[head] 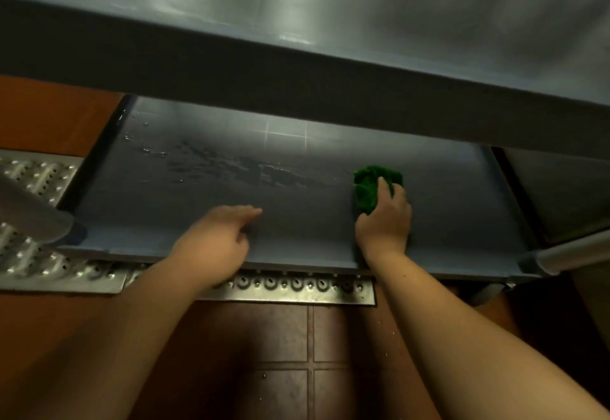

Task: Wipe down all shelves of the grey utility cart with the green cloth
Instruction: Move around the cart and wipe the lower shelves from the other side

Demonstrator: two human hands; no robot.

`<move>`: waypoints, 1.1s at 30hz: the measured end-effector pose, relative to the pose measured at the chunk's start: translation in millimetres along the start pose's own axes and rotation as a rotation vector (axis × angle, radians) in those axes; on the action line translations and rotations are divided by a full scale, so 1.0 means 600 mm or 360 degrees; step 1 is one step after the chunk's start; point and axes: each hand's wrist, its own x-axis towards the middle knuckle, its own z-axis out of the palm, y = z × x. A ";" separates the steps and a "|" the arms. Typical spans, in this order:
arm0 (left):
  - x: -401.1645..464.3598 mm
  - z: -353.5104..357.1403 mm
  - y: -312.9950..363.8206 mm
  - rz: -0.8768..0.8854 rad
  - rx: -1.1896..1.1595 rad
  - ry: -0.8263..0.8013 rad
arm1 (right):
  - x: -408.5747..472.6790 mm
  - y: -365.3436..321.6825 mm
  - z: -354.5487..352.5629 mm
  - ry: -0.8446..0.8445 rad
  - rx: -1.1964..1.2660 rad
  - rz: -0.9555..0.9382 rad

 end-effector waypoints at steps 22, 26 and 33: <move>-0.039 -0.015 -0.112 -0.0099 0.0254 0.0032 | -0.126 -0.308 0.124 -0.0360 0.0212 -0.0410; -0.080 -0.037 -0.153 -0.0027 -0.0045 0.0131 | -0.122 -0.301 0.120 -0.0390 0.0208 -0.0427; -0.140 -0.041 -0.253 -0.0011 0.0067 0.0575 | -0.128 -0.310 0.126 -0.0272 0.0256 -0.0338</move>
